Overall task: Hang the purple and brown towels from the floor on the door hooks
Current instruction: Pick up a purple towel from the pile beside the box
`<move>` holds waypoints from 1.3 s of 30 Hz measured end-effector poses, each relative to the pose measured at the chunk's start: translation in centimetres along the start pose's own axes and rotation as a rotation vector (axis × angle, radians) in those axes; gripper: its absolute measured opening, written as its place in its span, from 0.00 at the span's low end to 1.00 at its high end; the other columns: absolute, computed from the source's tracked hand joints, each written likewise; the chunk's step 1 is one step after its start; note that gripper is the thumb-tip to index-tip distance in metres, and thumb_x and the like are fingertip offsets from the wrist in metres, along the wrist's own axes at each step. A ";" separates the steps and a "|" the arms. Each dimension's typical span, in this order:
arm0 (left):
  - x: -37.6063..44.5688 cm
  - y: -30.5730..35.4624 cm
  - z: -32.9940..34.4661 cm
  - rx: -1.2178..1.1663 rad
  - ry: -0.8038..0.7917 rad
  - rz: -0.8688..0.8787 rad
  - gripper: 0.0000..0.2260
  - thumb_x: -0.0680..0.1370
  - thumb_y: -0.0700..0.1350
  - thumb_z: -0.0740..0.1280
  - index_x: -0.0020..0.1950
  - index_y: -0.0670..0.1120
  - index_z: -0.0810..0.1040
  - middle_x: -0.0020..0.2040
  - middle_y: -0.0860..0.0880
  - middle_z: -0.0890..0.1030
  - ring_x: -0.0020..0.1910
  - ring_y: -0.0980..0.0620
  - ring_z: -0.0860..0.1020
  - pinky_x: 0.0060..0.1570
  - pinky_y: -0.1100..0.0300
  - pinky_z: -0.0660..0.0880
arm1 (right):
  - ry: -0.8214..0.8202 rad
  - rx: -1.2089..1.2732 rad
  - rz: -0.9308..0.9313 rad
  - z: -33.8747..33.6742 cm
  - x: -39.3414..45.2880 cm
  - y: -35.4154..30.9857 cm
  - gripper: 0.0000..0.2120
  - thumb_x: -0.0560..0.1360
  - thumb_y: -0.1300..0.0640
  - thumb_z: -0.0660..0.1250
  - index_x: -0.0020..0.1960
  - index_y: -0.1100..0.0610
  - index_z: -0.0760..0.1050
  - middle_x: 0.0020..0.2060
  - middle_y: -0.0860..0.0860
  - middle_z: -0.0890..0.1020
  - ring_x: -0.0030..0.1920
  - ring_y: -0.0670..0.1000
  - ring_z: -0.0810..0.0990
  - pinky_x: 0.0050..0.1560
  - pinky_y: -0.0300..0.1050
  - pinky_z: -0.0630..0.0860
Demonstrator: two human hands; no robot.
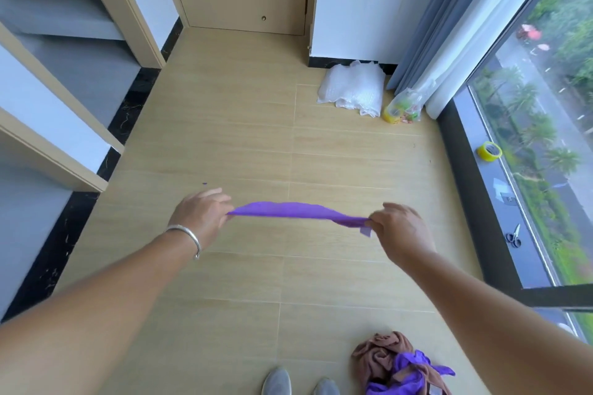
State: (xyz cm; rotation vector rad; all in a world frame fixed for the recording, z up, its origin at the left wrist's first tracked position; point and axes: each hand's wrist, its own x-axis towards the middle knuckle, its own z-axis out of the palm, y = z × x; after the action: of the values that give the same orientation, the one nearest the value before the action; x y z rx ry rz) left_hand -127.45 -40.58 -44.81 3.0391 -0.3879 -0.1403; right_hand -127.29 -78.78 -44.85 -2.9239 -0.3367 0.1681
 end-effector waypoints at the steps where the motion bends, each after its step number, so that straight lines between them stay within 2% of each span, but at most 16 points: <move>1: -1.5 0.5 0.8 -0.041 0.002 0.026 0.05 0.73 0.38 0.72 0.47 0.45 0.85 0.52 0.47 0.84 0.62 0.43 0.78 0.51 0.51 0.78 | -0.041 -0.008 -0.007 1.5 -1.5 0.2 0.12 0.79 0.47 0.63 0.45 0.51 0.82 0.46 0.47 0.85 0.67 0.51 0.72 0.62 0.41 0.64; 4: -5.0 1.5 4.7 -0.081 -0.072 0.068 0.09 0.63 0.36 0.80 0.39 0.47 0.86 0.47 0.49 0.85 0.52 0.43 0.83 0.41 0.50 0.81 | -0.135 -0.013 -0.024 6.5 -5.5 0.6 0.15 0.79 0.44 0.60 0.50 0.51 0.82 0.51 0.45 0.84 0.70 0.49 0.70 0.67 0.41 0.62; 8: -8.8 2.3 11.3 -0.142 -0.179 0.122 0.19 0.43 0.44 0.85 0.27 0.54 0.81 0.34 0.57 0.83 0.36 0.54 0.84 0.23 0.66 0.75 | -0.250 0.054 -0.031 12.8 -9.4 0.4 0.12 0.78 0.46 0.64 0.46 0.52 0.82 0.46 0.46 0.84 0.64 0.50 0.75 0.69 0.44 0.64; 11: -11.7 2.6 18.5 -0.214 -0.270 0.103 0.20 0.39 0.47 0.85 0.24 0.55 0.80 0.32 0.58 0.81 0.33 0.58 0.83 0.22 0.67 0.73 | -0.283 0.119 -0.015 18.2 -12.2 0.4 0.08 0.67 0.51 0.78 0.34 0.52 0.81 0.34 0.46 0.83 0.49 0.49 0.83 0.57 0.43 0.77; 14: -14.4 2.9 25.5 -0.283 -0.350 0.075 0.22 0.36 0.48 0.85 0.23 0.54 0.79 0.32 0.57 0.82 0.31 0.59 0.82 0.22 0.67 0.73 | -0.298 0.152 -0.020 24.1 -14.1 0.7 0.19 0.45 0.50 0.87 0.23 0.51 0.76 0.24 0.41 0.77 0.34 0.45 0.84 0.33 0.33 0.75; 18: -16.2 3.0 34.0 -0.324 -0.369 -0.005 0.24 0.32 0.48 0.84 0.22 0.55 0.80 0.32 0.57 0.83 0.29 0.60 0.81 0.24 0.68 0.74 | -0.299 0.197 0.036 33.2 -15.3 2.1 0.19 0.44 0.57 0.87 0.25 0.50 0.78 0.25 0.42 0.78 0.31 0.45 0.82 0.26 0.32 0.73; 20: -16.5 3.0 38.2 -0.338 -0.396 -0.062 0.23 0.35 0.46 0.85 0.24 0.55 0.81 0.34 0.57 0.83 0.30 0.60 0.81 0.26 0.68 0.74 | -0.302 0.213 0.087 37.1 -15.3 2.7 0.18 0.46 0.60 0.87 0.27 0.51 0.78 0.25 0.43 0.78 0.31 0.46 0.82 0.27 0.35 0.72; 22: -16.2 2.8 41.6 -0.337 -0.427 -0.137 0.15 0.52 0.46 0.85 0.33 0.54 0.83 0.43 0.58 0.83 0.41 0.59 0.81 0.36 0.68 0.76 | -0.286 0.179 0.121 40.7 -14.9 3.6 0.17 0.49 0.62 0.86 0.28 0.52 0.79 0.26 0.45 0.78 0.32 0.48 0.82 0.29 0.37 0.72; 24: -14.9 2.4 45.5 -0.374 -0.436 -0.271 0.02 0.72 0.46 0.75 0.43 0.50 0.84 0.53 0.55 0.81 0.54 0.54 0.78 0.49 0.63 0.72 | -0.310 0.182 0.205 44.1 -14.0 4.9 0.11 0.61 0.62 0.80 0.31 0.53 0.78 0.30 0.48 0.79 0.36 0.53 0.82 0.34 0.42 0.73; 25: -13.8 2.1 47.4 -0.421 -0.418 -0.313 0.02 0.74 0.45 0.72 0.43 0.48 0.84 0.54 0.52 0.81 0.54 0.51 0.78 0.50 0.61 0.71 | -0.305 0.194 0.260 45.7 -13.2 5.7 0.08 0.68 0.61 0.75 0.33 0.54 0.78 0.33 0.49 0.80 0.40 0.55 0.81 0.39 0.45 0.72; 27: -10.7 1.2 51.0 -0.516 -0.336 -0.393 0.02 0.74 0.42 0.73 0.41 0.44 0.84 0.51 0.48 0.81 0.52 0.48 0.79 0.50 0.60 0.70 | -0.264 0.264 0.365 48.8 -10.9 7.3 0.06 0.74 0.56 0.70 0.39 0.54 0.80 0.39 0.49 0.82 0.47 0.54 0.78 0.44 0.47 0.70; 29: -6.5 0.2 53.9 -0.565 -0.269 -0.434 0.03 0.73 0.41 0.73 0.40 0.43 0.83 0.50 0.47 0.81 0.50 0.47 0.79 0.50 0.60 0.69 | -0.186 0.329 0.429 51.6 -7.6 9.2 0.06 0.76 0.52 0.68 0.42 0.53 0.80 0.42 0.48 0.82 0.49 0.53 0.77 0.44 0.45 0.67; 33: 2.5 -3.0 59.3 -0.556 -0.150 -0.423 0.04 0.75 0.42 0.71 0.39 0.45 0.82 0.49 0.50 0.79 0.50 0.49 0.77 0.52 0.59 0.70 | -0.057 0.375 0.463 56.5 0.9 12.4 0.09 0.75 0.45 0.68 0.38 0.48 0.76 0.41 0.44 0.80 0.49 0.49 0.76 0.43 0.42 0.65; 36: 9.0 -5.1 63.6 -0.506 -0.152 -0.428 0.09 0.75 0.42 0.69 0.35 0.41 0.80 0.42 0.46 0.80 0.45 0.44 0.79 0.46 0.54 0.73 | 0.009 0.388 0.448 60.7 8.2 14.4 0.09 0.75 0.46 0.68 0.40 0.50 0.78 0.45 0.47 0.81 0.52 0.50 0.76 0.45 0.44 0.68; 38: 12.6 -5.5 66.6 -0.460 -0.179 -0.497 0.07 0.76 0.42 0.67 0.41 0.41 0.81 0.46 0.42 0.81 0.48 0.41 0.79 0.44 0.54 0.72 | 0.025 0.366 0.452 63.8 12.4 15.1 0.08 0.76 0.49 0.67 0.47 0.53 0.80 0.49 0.50 0.82 0.56 0.53 0.75 0.50 0.46 0.71; 39: 13.7 -5.2 68.0 -0.436 -0.179 -0.540 0.08 0.76 0.43 0.66 0.51 0.42 0.81 0.54 0.42 0.80 0.55 0.42 0.78 0.49 0.54 0.72 | 0.024 0.344 0.449 65.3 13.7 15.2 0.08 0.77 0.52 0.66 0.52 0.54 0.79 0.53 0.51 0.81 0.58 0.53 0.74 0.54 0.46 0.70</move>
State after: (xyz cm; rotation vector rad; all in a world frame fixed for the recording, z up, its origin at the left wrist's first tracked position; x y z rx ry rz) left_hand -119.73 -43.25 -113.88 2.6201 0.4137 -0.4597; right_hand -119.57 -78.52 -112.82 -2.6081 0.3276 0.2276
